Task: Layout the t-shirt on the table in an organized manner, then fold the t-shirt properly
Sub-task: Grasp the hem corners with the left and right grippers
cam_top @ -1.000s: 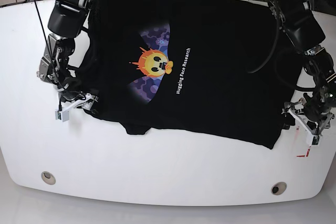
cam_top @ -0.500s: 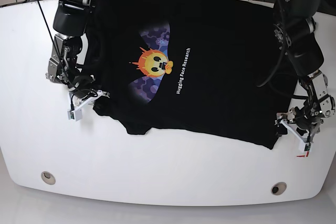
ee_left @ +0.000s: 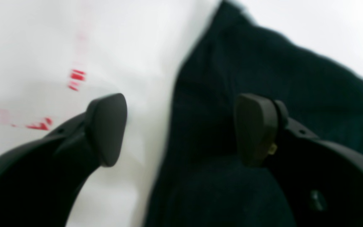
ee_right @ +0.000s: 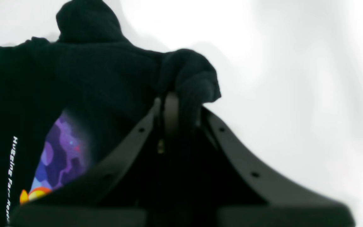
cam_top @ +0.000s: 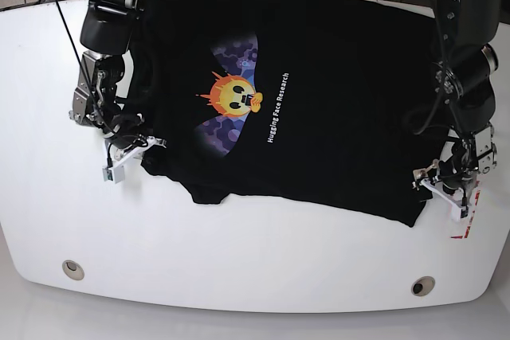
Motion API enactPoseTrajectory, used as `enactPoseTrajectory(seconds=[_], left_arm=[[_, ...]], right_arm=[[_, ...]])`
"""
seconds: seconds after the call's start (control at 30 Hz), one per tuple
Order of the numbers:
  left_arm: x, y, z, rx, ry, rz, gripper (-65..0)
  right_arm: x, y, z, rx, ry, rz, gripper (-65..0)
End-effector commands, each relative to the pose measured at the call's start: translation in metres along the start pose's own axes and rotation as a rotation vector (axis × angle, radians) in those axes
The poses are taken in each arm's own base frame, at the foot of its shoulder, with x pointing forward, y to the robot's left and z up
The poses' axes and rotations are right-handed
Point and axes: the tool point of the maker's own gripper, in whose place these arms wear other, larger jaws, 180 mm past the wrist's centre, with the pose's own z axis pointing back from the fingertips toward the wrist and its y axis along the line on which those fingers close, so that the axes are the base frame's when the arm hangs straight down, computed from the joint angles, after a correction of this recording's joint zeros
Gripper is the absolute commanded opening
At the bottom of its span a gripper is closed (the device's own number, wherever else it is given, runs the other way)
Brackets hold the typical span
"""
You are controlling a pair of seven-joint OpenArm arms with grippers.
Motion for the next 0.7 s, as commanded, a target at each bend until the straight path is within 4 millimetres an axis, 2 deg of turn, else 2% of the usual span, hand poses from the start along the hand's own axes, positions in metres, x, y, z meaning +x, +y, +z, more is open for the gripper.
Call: enactPoseTrajectory(seconds=[0.0, 0.3, 0.47, 0.67], left_arm=[[0.029, 0.010, 0.006, 0.015, -0.074, 0.010, -15.3], [0.026, 0.003, 0.003, 0.001, -0.071, 0.008, -15.6], [0.021, -0.029, -0.008, -0.049, -0.055, -0.024, -15.6], [0.015, -0.042, -0.013, -0.067, -0.028, -0.084, -15.8]], right_arm=[[0.013, -0.004, 0.004, -0.012, -0.015, 0.017, -63.6], [0.013, -0.003, 0.004, -0.011, -0.015, 0.019, -63.6], [0.012, -0.002, 0.003, -0.007, -0.015, 0.016, -63.6], [0.012, -0.001, 0.003, -0.006, -0.015, 0.015, -63.6]])
